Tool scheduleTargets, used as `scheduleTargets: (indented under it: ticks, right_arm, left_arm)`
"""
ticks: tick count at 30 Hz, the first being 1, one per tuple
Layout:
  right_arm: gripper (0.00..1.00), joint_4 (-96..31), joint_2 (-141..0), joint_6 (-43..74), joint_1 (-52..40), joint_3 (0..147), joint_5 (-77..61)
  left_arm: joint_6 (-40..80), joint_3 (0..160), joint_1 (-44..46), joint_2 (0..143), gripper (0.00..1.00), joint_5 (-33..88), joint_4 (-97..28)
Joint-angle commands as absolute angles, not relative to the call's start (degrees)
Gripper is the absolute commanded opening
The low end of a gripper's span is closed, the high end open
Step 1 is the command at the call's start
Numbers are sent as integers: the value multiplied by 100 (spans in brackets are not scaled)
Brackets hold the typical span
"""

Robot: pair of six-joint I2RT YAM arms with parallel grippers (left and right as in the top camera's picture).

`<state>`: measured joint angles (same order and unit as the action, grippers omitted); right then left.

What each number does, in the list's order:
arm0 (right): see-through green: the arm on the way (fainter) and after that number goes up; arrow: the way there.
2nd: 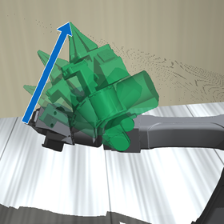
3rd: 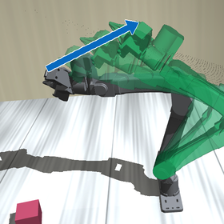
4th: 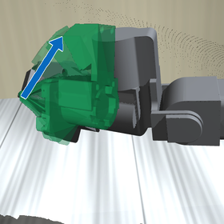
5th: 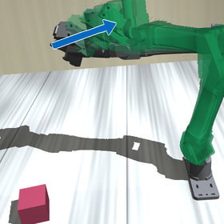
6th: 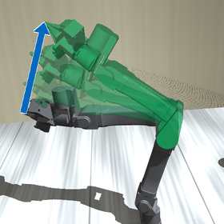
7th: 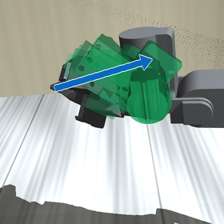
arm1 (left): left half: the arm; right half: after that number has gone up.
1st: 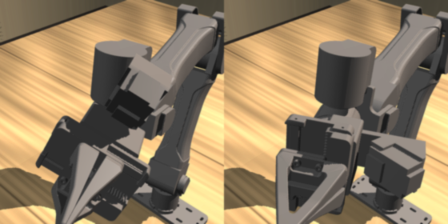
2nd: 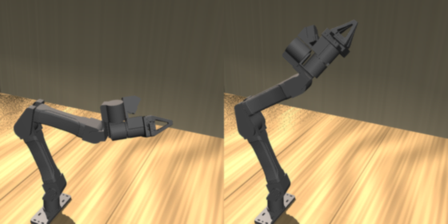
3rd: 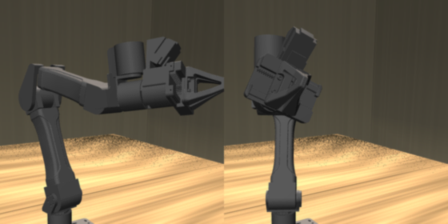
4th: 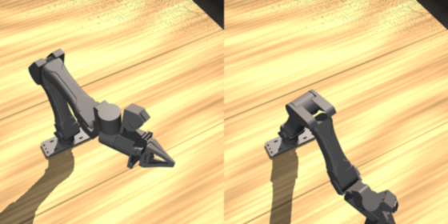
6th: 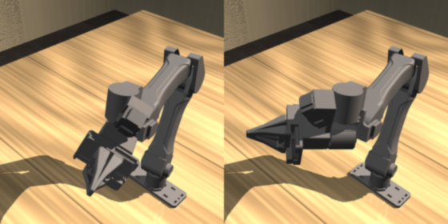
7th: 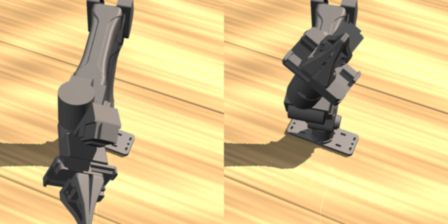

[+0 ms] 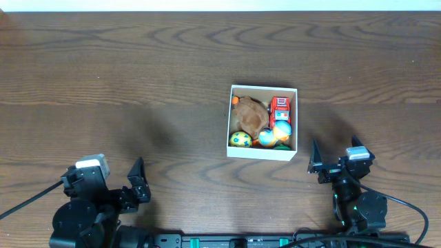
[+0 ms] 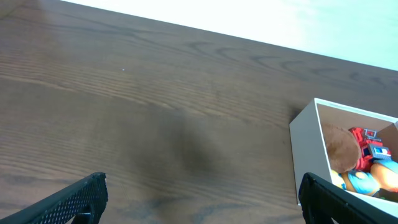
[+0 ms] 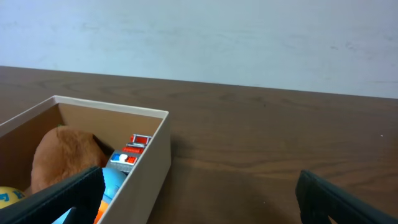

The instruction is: Pack container

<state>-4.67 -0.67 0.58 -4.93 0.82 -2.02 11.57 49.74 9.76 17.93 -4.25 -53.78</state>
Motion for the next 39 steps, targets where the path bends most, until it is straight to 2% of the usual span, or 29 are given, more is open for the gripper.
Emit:
scheduleTargets:
  ticks: [1, 18, 26, 30, 39]
  right_arm:
    - [99, -482, -34, -27, -445, 73, -303]
    - [99, -482, -34, -27, -445, 73, -303]
    - [99, -482, -34, -27, -445, 73, -303]
    - [99, -482, -34, -27, -445, 73, -303]
    - [99, -482, -34, -27, -445, 73, -303]
  left_arm:
    - [1120, 4976, 972, 1785, 98, -388, -5380]
    - [878, 4976, 952, 1785, 98, -578, -5424]
    - [829, 4377, -8, 1636, 98, -563, -5732]
    - [725, 3402, -250, 1186, 98, -563, -4993]
    - [705, 1286, -250, 71, 98, -563, -2171]
